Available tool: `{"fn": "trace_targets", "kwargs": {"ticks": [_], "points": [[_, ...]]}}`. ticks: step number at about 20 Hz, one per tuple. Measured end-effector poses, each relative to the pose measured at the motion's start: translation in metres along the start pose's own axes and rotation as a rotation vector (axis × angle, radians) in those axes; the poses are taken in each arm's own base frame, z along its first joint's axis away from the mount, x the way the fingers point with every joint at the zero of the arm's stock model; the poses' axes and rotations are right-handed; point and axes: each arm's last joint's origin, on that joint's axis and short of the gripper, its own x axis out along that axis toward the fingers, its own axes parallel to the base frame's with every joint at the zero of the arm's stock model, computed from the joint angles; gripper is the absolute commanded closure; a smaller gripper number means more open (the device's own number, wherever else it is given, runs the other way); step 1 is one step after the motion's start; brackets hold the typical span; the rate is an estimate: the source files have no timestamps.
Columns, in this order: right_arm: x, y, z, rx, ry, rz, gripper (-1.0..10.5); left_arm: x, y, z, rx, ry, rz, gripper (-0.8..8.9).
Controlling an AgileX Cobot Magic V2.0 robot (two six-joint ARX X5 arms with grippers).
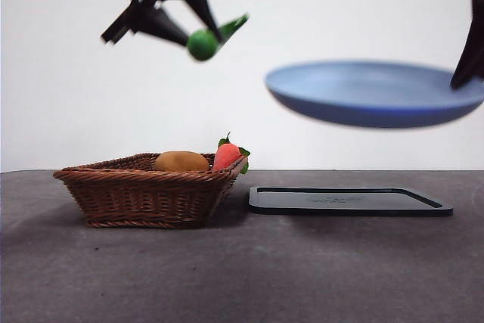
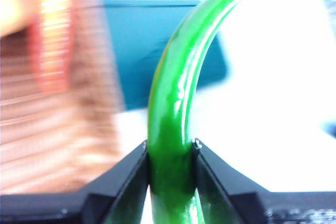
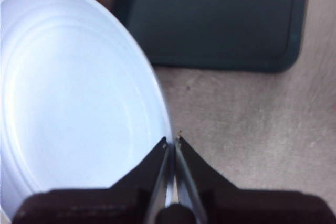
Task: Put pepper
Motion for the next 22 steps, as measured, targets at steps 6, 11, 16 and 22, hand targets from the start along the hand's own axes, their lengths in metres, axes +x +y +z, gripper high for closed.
{"fn": "trace_targets", "kwargs": {"ticks": [6,11,16,22], "points": [[0.048,0.001,0.002,0.056,0.123,0.030,9.4,0.036,-0.036,-0.027,0.188,0.073,0.096,6.92],[0.056,0.019,0.001,0.030,0.123,0.071,9.4,0.074,-0.038,-0.044,0.289,0.153,0.181,6.92],[0.057,0.024,0.000,0.021,0.132,0.078,9.4,0.103,-0.024,-0.055,0.289,0.247,0.221,6.86],[0.057,0.024,0.000,0.024,0.132,0.078,9.4,0.104,-0.025,-0.055,0.293,0.248,0.219,5.66]]}}
